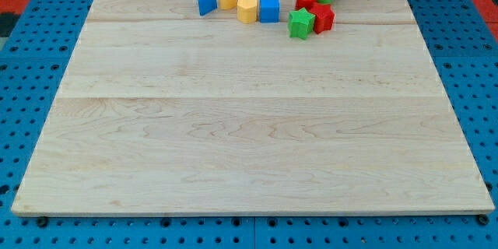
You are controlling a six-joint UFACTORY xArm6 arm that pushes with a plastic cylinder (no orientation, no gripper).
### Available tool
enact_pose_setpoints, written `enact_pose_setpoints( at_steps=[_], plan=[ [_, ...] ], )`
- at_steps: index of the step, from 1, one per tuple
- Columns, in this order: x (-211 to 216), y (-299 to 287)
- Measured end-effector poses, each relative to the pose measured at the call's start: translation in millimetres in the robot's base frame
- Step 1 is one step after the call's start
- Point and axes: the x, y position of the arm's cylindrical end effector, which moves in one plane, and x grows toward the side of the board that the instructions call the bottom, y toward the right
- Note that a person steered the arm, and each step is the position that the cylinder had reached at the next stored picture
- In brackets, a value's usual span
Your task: Move the yellow heart to the bottom right of the blue triangle
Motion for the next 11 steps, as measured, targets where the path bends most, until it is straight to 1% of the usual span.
enact_pose_setpoints(
  at_steps=[1, 2, 3, 4, 5, 6, 8, 9, 10, 11],
  plan=[
    [1.6, -72.6],
    [0.7, -105.9],
    [0.9, -105.4],
    [1.7, -116.7],
    [1.5, -172.2],
    [1.5, -191.6],
    [60.3, -192.4],
    [60.3, -192.4],
    [69.0, -192.4],
    [108.6, -192.4]
  ],
)
